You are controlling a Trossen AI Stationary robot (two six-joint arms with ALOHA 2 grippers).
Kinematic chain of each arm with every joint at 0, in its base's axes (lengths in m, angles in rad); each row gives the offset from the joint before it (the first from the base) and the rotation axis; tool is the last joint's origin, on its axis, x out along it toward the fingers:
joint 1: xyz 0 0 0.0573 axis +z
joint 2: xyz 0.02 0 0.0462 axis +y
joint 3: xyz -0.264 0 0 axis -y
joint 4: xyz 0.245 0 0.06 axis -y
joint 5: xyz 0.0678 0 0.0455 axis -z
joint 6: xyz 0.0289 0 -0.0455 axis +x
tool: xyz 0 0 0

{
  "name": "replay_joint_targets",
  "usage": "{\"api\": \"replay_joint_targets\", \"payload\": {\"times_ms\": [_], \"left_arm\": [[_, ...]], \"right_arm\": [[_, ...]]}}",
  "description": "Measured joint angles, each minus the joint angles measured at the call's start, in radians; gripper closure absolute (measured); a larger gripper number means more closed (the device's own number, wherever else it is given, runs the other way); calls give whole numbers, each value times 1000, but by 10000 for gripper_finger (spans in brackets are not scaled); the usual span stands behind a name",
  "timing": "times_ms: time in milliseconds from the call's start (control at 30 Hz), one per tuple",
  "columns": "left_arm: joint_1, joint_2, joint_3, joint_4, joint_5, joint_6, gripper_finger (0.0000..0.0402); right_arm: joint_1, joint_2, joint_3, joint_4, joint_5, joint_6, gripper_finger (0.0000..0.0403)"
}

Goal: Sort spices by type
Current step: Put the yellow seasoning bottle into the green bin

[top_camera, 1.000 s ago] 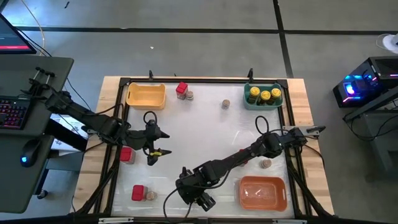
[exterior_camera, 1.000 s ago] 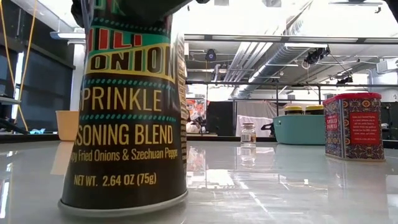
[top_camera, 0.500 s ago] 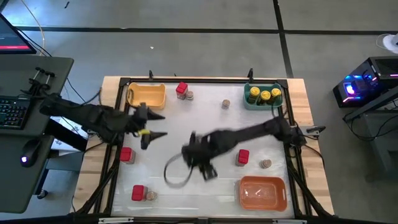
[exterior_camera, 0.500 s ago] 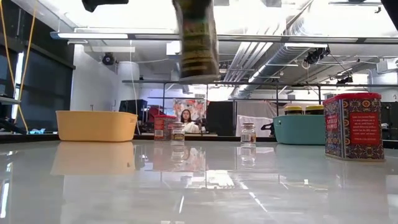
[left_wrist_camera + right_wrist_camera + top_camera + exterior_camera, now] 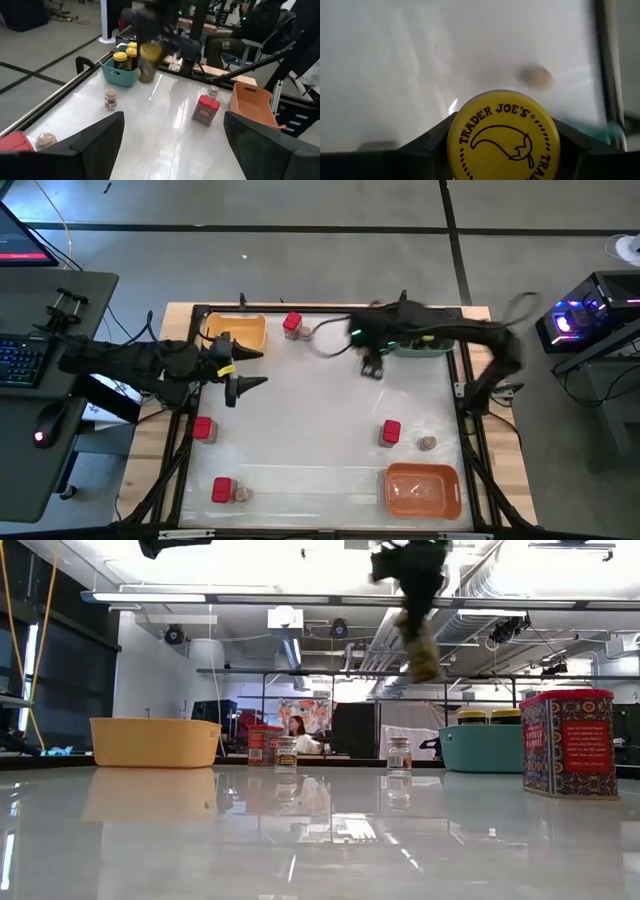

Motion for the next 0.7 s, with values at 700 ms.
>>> {"api": "replay_joint_targets", "payload": {"times_ms": [700], "left_arm": [[370,340,0,640,-14,-4,74]], "right_arm": [[-757,-340,-487,526,-59,14,184]]}}
